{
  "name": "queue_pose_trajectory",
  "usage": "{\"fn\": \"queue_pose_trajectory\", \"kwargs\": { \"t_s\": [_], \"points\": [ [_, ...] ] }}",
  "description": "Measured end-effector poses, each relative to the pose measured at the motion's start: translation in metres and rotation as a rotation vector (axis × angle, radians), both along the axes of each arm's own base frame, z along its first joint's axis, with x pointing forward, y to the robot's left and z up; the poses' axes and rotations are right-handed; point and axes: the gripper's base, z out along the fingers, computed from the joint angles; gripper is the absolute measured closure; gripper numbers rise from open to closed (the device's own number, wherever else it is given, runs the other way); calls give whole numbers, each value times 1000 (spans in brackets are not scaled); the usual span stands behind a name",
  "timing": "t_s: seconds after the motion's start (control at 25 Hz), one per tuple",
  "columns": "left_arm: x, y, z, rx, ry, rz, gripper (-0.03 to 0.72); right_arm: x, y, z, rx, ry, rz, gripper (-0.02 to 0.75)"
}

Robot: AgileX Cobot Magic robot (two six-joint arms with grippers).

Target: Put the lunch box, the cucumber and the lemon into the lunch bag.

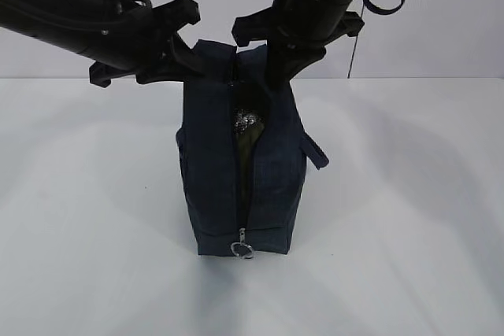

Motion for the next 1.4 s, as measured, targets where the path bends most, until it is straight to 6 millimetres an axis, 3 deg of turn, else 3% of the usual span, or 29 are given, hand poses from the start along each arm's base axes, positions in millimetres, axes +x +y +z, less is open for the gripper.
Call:
{"fn": "queue_pose_trajectory", "kwargs": {
  "t_s": [0.2, 0.32, 0.52, 0.68, 0.8, 0.88, 1.04, 1.4],
  "points": [
    [1, -1, -1, -2, -3, 8, 660, 4, -3, -1, -1, -19, -12, 713],
    [2, 0, 0, -2, -13, 18, 636, 7, -5, -2, 2, -26, -20, 671],
    [4, 1, 0, -3, -27, 32, 511, 8, -5, -2, 7, -36, -23, 433],
    [4, 1, 0, -4, -29, 36, 321, 8, -5, -2, 7, -36, -23, 290],
    [4, 0, 0, -3, -27, 32, 196, 8, -5, -2, 7, -36, -23, 264],
    [3, 0, 0, -3, -23, 25, 166, 8, -5, -1, 9, -39, -23, 260],
    [0, 1, 7, -5, -42, 19, 152, -2, -10, 18, 7, -68, -20, 260],
    [-34, 15, 58, 70, -173, -107, 158, -37, -26, 77, 43, -166, 22, 260]
  ]
}}
